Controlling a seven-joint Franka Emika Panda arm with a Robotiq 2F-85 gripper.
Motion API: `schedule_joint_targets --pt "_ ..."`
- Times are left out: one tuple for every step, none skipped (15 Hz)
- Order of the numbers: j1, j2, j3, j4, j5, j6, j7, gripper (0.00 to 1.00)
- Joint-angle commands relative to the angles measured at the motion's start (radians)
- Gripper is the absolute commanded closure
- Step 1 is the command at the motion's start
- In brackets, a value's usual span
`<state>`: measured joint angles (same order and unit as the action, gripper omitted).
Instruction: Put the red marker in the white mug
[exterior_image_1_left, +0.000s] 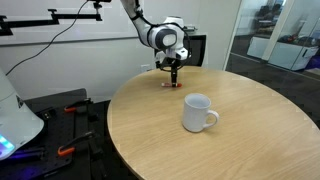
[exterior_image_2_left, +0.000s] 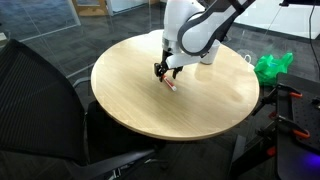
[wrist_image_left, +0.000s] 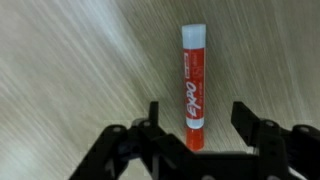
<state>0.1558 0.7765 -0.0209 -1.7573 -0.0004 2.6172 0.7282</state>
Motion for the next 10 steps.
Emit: schedule_joint_targets --pt "0.009 0.012 -0.01 0.03 0.035 -0.045 -0.044 0.3" --pt "0.009 0.014 -0.01 0.031 0.035 -0.047 -0.044 0.41" --pt "0.01 0.015 -0.011 0.033 0.034 -0.049 -0.044 0.51" --pt "0.009 0.017 -0.01 0.034 0.035 -0.05 -0.045 0.56" --pt "0.009 0.018 -0.01 0.035 0.035 -0.05 -0.045 0.64" --pt "0.01 0.018 -0.01 0.034 0.035 -0.051 -0.045 0.71" --pt "0.01 0.019 -0.011 0.035 0.034 -0.052 -0.045 0.79" --pt "0.01 0.019 -0.011 0.036 0.034 -0.053 -0.045 0.88" --pt "0.011 0.02 -0.011 0.037 0.034 -0.055 -0.045 0.94" --pt "0.011 0.02 -0.011 0.039 0.033 -0.057 -0.046 1.0"
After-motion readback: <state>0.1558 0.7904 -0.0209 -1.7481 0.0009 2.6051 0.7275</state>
